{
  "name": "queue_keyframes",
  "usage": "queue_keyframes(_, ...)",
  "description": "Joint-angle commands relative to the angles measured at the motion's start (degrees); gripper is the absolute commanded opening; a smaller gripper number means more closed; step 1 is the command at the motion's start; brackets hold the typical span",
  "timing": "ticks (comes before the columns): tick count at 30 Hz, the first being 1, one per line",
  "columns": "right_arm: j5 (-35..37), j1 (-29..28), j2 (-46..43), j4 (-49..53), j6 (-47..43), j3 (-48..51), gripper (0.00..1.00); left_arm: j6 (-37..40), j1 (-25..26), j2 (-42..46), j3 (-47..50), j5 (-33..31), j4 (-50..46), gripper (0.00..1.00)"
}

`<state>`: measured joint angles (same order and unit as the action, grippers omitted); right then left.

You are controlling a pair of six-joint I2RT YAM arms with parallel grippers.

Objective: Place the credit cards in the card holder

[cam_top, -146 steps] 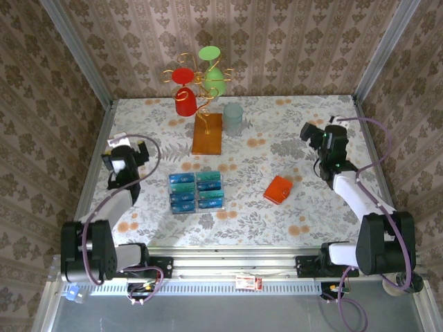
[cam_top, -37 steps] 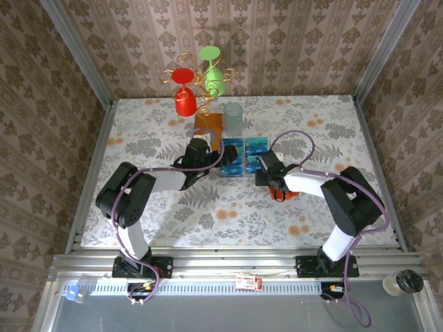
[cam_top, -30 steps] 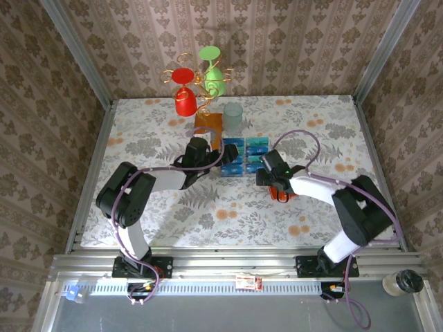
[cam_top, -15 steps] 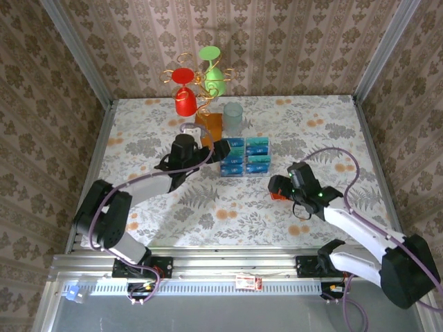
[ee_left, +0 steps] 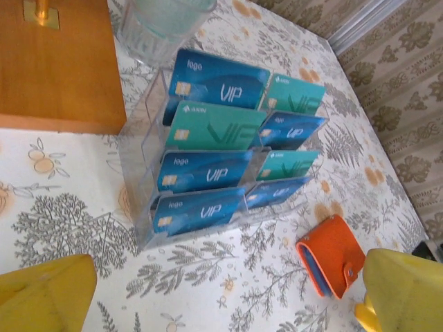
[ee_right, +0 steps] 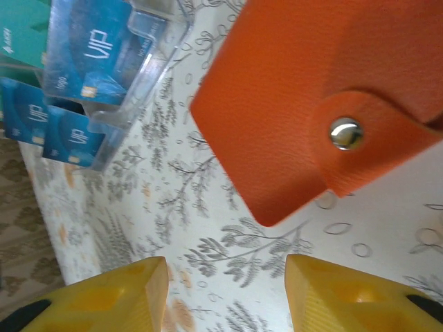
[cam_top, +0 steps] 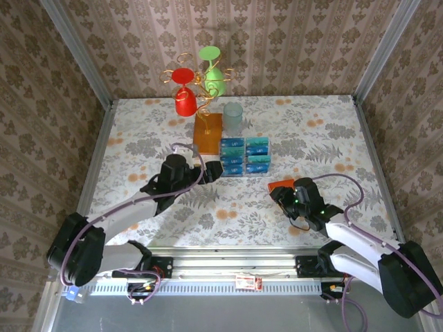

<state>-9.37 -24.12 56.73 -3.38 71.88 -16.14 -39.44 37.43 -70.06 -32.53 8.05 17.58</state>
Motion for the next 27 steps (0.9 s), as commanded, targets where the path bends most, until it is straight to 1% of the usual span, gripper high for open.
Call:
queue_keyframes(1, -0.6, 0.3, 2.0, -5.2, 4.2, 0.7, 0.48, -1.2, 1.3, 1.8, 1.7, -2.5, -1.4, 1.0)
queue_keyframes(5, -0.6, 0.4, 3.9, -7.5, 5.7, 1.4, 0.47, -1.6, 2.5, 2.5, 2.5, -3.5, -1.4, 1.0)
queue_keyframes(15, 0.9, 0.4, 6.6, -7.7, 5.7, 1.7, 0.45, -1.5, 3.6, 2.2, 1.7, -4.1, -1.4, 1.0)
queue_keyframes(27, 0.2, 2.4, 12.2, -11.3, 4.9, 1.6, 0.36, -1.6, 4.2, 0.5, 1.2, -4.0, -0.9, 1.0)
